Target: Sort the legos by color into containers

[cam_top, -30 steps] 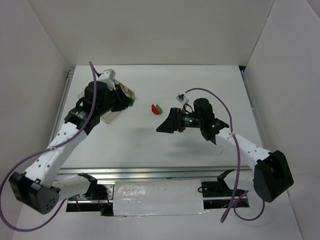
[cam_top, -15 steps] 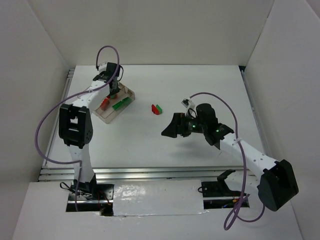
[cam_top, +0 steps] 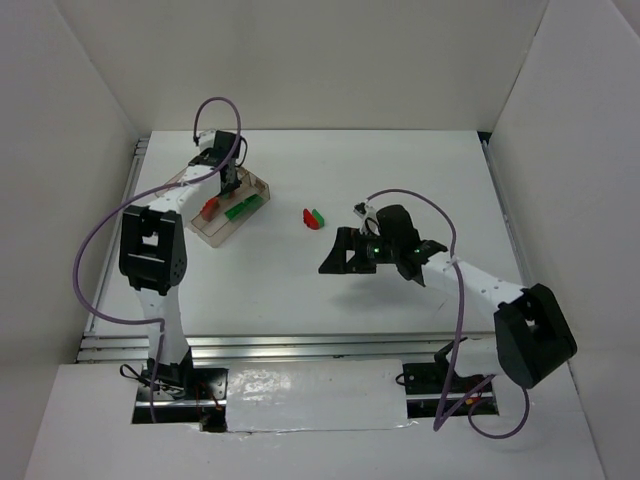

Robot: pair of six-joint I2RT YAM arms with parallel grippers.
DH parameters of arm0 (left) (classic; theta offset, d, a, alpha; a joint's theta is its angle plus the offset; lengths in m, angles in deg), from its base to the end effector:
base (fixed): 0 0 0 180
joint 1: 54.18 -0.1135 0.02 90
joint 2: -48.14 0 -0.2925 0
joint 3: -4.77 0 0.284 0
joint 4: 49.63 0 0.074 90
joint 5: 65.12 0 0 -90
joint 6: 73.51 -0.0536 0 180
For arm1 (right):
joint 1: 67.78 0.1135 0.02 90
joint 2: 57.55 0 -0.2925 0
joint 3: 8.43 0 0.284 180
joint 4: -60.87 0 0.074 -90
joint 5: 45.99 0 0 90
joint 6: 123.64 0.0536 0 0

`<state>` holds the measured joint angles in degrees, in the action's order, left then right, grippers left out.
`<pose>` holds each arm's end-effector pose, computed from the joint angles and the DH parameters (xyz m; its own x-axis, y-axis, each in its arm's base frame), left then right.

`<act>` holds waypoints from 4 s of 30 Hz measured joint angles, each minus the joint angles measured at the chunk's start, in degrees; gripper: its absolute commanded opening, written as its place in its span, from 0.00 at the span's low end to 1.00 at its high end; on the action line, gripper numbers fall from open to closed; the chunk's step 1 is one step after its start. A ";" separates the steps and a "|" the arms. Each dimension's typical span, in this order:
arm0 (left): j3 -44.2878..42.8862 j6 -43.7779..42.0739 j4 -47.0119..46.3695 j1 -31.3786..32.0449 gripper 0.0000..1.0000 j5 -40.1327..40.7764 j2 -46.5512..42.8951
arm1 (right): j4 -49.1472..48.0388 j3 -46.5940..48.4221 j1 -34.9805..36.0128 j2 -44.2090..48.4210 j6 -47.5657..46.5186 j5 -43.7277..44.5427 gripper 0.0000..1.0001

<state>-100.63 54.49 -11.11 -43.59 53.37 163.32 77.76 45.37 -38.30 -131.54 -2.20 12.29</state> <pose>0.5010 -0.0677 0.2395 -0.4857 -0.4597 -0.7435 -0.5704 0.8112 -0.1289 0.2484 0.1728 0.2245 -0.8566 0.0254 -0.5153 -0.3949 0.6104 0.6866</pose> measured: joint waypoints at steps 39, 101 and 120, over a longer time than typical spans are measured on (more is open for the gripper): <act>35.47 1.77 0.33 8.50 0.99 -15.67 -59.12 | 23.56 52.26 1.20 -45.13 -14.16 24.85 0.94; 50.47 -3.43 -2.73 9.01 1.00 -37.22 -67.10 | 42.53 91.89 3.37 -71.97 29.31 50.45 0.92; 50.47 -3.28 -3.61 9.01 1.00 -37.77 -70.27 | 34.84 74.27 4.13 -62.86 16.70 44.85 0.00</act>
<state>-50.16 51.21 -14.71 -34.59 15.60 93.05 112.60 119.64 -34.17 -194.40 14.50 57.14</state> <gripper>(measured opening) 0.994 0.540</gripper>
